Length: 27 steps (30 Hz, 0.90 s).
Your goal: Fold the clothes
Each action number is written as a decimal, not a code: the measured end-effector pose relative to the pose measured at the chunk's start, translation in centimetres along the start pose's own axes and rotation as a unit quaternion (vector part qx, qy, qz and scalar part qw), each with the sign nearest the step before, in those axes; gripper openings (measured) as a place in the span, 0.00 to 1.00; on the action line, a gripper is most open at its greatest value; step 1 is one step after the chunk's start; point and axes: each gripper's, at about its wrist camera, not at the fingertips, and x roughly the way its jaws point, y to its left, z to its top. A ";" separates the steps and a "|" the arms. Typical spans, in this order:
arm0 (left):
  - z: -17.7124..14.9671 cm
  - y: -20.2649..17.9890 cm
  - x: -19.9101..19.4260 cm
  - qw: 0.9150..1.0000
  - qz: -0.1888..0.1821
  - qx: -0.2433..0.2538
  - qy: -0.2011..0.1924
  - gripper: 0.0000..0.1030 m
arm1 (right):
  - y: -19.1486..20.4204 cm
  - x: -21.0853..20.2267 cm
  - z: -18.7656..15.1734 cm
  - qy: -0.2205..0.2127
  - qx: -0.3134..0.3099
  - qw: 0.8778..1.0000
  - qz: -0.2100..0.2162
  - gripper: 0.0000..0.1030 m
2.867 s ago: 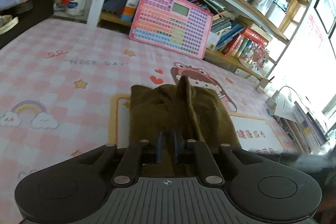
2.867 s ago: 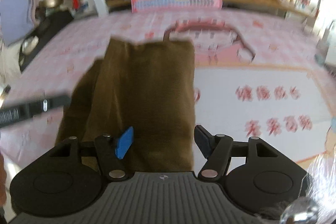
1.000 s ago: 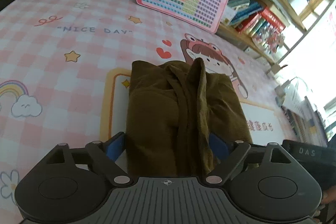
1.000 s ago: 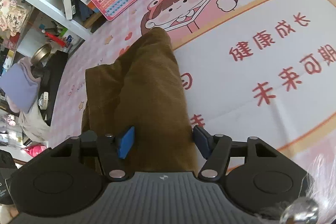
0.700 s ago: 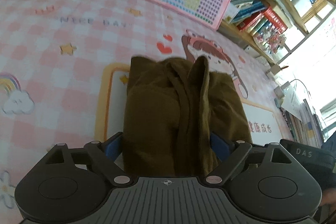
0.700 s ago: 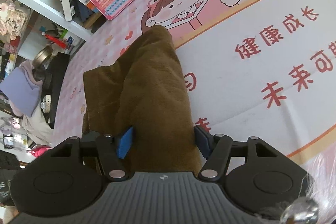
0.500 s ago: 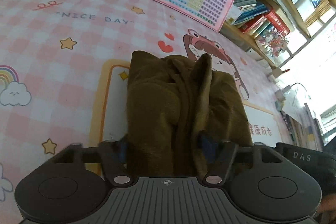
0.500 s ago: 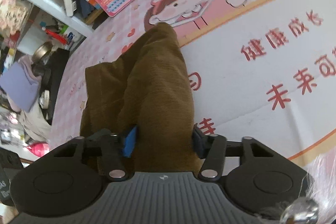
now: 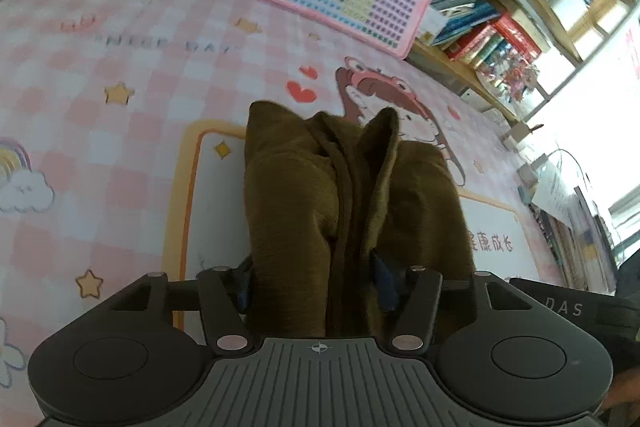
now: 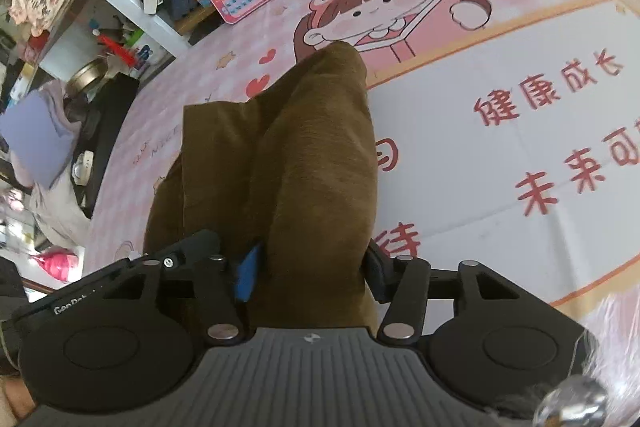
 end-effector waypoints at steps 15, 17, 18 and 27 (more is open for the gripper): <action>-0.6 -2.3 -3.9 0.997 -0.040 0.033 -0.049 0.34 | 3.4 -4.1 -1.1 -0.066 -0.064 0.996 0.017 0.27; -0.7 -2.6 -4.6 0.997 -0.045 0.033 -0.055 0.34 | 3.7 -5.0 -1.4 -0.072 -0.069 0.995 0.019 0.27; -0.8 -2.7 -5.0 0.997 -0.048 0.033 -0.058 0.34 | 4.0 -5.3 -1.5 -0.074 -0.075 0.994 0.017 0.27; -0.2 -3.2 -6.7 0.995 -0.052 0.043 -0.078 0.35 | 5.4 -6.5 -1.5 -0.092 -0.089 0.992 0.023 0.27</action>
